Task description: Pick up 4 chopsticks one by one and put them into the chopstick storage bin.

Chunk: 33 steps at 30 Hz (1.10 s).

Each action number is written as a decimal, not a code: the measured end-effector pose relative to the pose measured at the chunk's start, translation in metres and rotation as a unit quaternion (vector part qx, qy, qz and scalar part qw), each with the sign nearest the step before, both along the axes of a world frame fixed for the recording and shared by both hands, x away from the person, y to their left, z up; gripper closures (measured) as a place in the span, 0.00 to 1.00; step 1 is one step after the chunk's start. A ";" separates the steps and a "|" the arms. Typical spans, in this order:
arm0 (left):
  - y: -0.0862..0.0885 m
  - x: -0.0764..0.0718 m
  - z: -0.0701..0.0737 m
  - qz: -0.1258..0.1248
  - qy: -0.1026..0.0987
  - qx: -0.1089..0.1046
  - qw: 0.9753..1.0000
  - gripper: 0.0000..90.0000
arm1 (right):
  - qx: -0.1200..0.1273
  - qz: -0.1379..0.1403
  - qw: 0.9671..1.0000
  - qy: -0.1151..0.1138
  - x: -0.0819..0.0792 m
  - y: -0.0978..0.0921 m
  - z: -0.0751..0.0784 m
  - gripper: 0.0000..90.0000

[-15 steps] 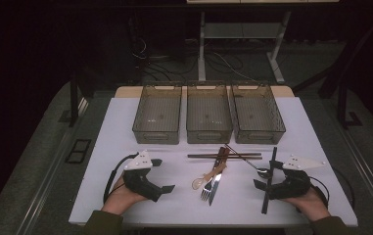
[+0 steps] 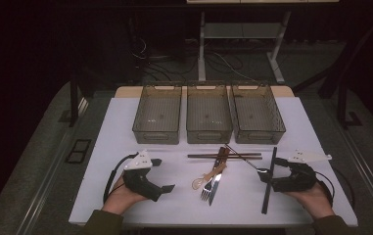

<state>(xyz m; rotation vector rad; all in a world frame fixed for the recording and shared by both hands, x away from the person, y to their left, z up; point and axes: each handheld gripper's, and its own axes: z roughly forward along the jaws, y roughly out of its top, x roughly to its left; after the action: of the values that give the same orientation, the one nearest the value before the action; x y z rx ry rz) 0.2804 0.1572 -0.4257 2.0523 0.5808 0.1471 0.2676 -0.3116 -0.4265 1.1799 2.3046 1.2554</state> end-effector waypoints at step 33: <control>-0.001 0.000 -0.002 0.003 0.002 0.004 1.000 0.00 | -0.024 -0.101 0.994 0.028 0.060 -0.038 -0.005 0.98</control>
<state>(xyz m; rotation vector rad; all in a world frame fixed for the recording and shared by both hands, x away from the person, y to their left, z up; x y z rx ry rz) 0.2803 0.1566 -0.4274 2.0585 0.5892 0.1486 0.3272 -0.3496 -0.4314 1.4086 2.1753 1.1012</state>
